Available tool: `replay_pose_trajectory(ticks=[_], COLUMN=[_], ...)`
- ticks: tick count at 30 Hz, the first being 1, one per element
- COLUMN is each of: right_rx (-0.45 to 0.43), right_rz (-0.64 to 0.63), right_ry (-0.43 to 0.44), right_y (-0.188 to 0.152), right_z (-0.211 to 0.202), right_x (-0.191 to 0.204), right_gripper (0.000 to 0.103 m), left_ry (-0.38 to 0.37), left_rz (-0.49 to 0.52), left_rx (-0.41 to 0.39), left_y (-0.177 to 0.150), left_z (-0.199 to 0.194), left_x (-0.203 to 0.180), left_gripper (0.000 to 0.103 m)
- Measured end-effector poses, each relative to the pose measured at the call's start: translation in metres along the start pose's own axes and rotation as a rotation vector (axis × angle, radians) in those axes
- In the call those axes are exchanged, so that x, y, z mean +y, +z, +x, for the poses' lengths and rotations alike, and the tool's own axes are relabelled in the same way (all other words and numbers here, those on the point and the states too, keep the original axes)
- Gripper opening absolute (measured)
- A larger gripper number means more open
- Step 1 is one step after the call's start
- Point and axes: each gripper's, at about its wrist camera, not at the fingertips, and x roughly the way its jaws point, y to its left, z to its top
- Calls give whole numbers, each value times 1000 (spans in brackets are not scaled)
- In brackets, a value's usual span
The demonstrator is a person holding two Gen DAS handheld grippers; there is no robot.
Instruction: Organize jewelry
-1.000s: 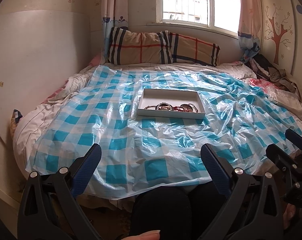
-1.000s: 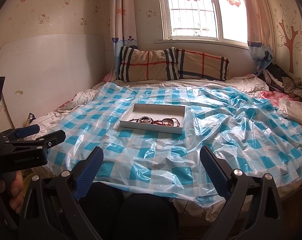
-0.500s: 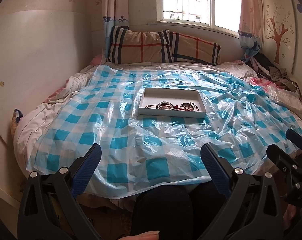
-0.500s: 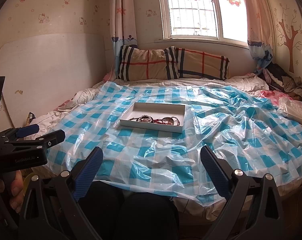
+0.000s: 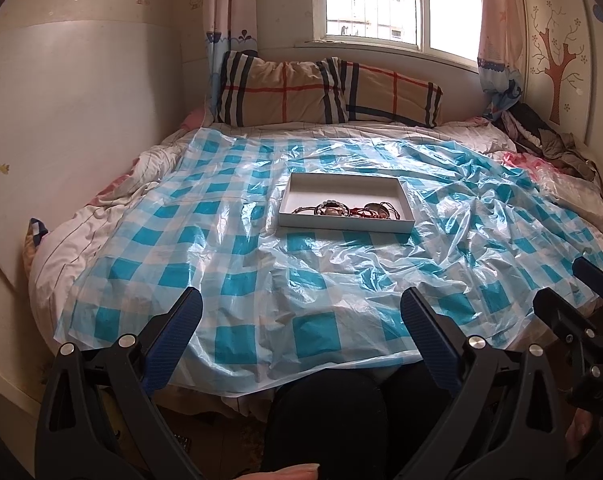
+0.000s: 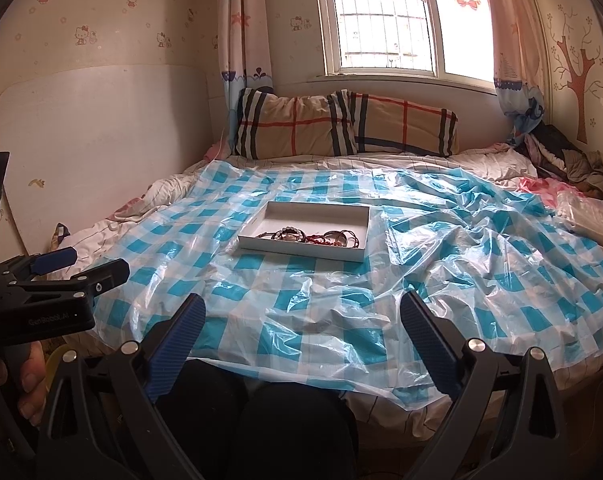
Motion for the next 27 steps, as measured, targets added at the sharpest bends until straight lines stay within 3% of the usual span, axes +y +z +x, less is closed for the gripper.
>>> replay_pose_trajectory(ticks=[22, 27], right_rx=[13, 24], right_rz=[7, 21], right_ry=[0, 5], right_y=[-9, -14], right_z=[1, 6], right_x=[-2, -5], right_gripper=[94, 94], left_ry=[-2, -143], left_rz=[13, -58], left_rx=[12, 26], left_y=[-3, -6], left_z=[5, 7], left_x=[2, 14], left_gripper=[95, 95])
